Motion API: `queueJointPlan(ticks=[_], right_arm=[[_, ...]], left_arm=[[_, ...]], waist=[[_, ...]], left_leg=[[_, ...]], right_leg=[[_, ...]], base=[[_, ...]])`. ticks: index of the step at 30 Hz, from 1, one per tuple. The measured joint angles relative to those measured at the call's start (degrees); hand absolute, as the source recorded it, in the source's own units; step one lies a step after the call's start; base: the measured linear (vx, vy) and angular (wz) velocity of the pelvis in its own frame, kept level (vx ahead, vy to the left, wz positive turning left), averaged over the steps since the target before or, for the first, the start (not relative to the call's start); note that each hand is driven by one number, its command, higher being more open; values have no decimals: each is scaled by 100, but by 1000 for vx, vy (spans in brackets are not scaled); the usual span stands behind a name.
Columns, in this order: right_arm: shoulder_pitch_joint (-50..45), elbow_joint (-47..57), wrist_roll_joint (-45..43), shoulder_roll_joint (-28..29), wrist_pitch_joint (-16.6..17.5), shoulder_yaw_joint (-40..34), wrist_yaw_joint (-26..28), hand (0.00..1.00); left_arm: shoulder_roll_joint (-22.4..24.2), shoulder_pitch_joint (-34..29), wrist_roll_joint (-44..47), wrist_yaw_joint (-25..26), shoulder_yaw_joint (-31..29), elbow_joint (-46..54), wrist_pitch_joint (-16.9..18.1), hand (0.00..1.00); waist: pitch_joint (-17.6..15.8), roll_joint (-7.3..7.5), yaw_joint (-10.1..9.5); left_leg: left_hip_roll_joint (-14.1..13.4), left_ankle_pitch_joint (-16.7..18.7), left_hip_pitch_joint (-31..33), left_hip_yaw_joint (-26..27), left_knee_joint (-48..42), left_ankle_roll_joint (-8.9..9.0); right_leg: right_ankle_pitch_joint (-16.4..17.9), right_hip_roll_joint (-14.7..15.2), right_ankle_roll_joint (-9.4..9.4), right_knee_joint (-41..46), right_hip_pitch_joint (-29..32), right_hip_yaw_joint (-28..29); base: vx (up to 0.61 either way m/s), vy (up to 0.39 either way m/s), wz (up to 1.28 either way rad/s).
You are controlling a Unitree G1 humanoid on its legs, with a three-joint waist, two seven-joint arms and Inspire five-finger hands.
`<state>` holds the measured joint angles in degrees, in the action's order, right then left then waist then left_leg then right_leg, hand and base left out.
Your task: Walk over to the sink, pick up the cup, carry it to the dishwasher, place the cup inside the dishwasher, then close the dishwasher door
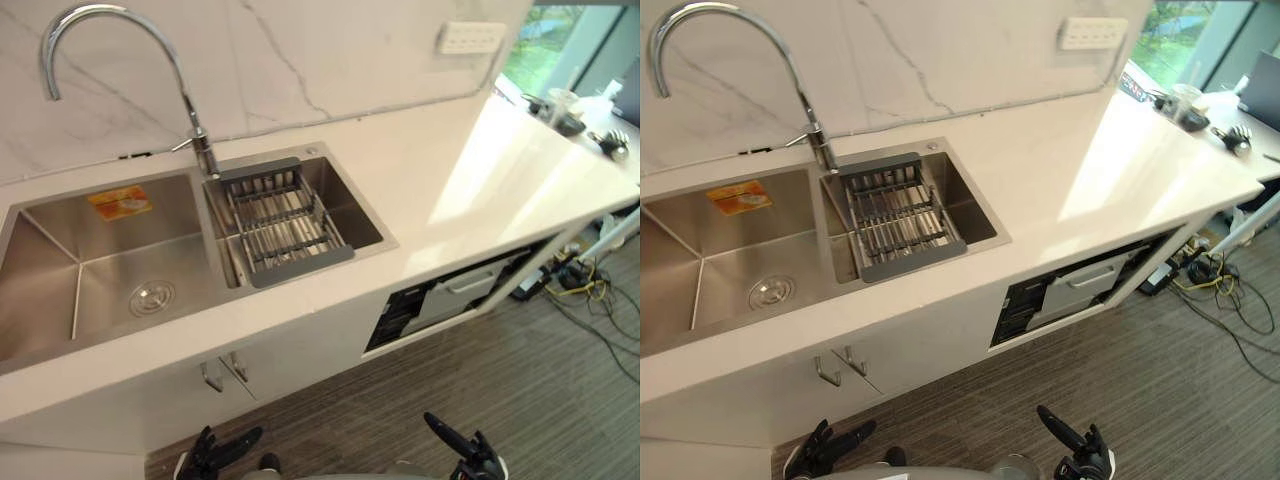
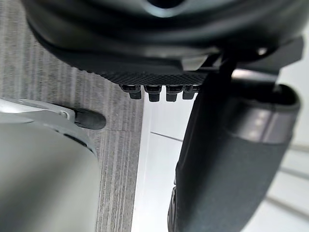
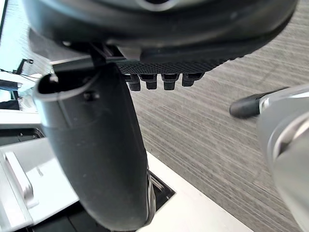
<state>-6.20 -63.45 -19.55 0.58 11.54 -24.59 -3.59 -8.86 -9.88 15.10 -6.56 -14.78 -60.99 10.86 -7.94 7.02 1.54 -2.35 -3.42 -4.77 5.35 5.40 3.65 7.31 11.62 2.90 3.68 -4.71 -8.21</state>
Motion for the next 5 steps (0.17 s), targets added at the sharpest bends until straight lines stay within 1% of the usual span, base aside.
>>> queueJointPlan(ticks=[1, 2, 3, 5], right_arm=[[3, -89, 4, 95, 0, 12, 6, 100], [44, -158, 3, 141, 1, 22, 7, 100], [175, -177, 4, 183, 1, 25, 16, 100], [261, -168, 59, 182, 1, 30, 33, 100]], left_arm=[[-73, -19, -117, -2, 16, -12, -61, 100], [-99, -29, -189, 25, 27, -13, -72, 100], [-101, -28, -223, 31, 30, -13, -72, 100], [-81, -24, -278, 34, 18, -10, -62, 100]], waist=[[40, 167, -18], [64, 204, -65], [67, 208, -63], [60, 190, -62]], left_leg=[[50, 2, 6, -62, 1, 2], [10, 10, 21, -66, 1, 14], [-80, 41, 16, -108, 1, 55], [-152, 42, -4, -153, 0, 59]], right_leg=[[-233, 13, 327, -15, -73, 109], [-291, -27, 430, -1, -71, 144], [-324, -120, 422, 58, -71, 170], [-354, -192, 379, 126, -83, 151]], base=[[148, -32, 35], [202, -63, 30], [146, -62, 12], [90, -56, 14]])
